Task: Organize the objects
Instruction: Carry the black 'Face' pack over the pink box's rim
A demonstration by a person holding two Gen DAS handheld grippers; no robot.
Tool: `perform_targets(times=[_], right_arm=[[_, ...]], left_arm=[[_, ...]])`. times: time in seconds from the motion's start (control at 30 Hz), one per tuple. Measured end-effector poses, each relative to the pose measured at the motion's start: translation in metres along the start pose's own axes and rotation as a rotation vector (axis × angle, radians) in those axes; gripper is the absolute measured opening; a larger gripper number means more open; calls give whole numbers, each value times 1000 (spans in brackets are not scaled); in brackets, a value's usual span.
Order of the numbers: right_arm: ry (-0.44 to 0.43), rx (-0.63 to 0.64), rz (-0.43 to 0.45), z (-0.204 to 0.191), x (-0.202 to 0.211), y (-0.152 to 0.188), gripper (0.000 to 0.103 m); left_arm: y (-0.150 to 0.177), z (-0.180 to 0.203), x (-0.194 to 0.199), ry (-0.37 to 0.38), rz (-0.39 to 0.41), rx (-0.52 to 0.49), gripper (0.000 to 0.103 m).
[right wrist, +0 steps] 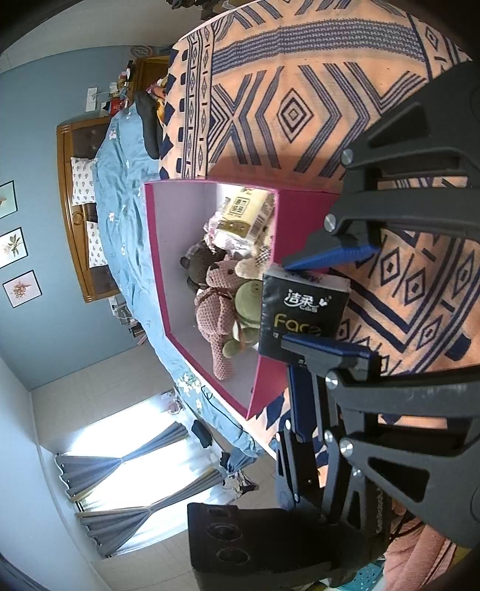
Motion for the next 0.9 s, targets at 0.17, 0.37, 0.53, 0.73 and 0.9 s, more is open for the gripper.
perform_targets(times=[0.17, 0.37, 0.53, 0.73, 0.9], right_arm=[[1, 5, 10, 0, -2, -9, 39], [2, 12, 18, 0, -4, -17, 39], [1, 9, 18, 1, -7, -20, 39], [3, 3, 16, 3, -10, -22, 39], [5, 0, 16, 6, -11, -24, 39]], left_arm=[[-6, -3, -2, -6, 4, -2, 25], [-12, -8, -4, -10, 7, 1, 25], [-16, -9, -6, -16, 8, 0, 25], [-20, -12, -8, -20, 11, -2, 25], [-22, -13, -9, -22, 13, -4, 25]])
Point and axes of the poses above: each gripper's, at about its wrist camera, not at the fingertips, and x roughly against the way its jaws point, z to its right, y to its underside, the point moved 6 cm from there along -x, roughly the way its jaws point, and after that the axes turned 3 degrees about y, right-handed, at the moved point
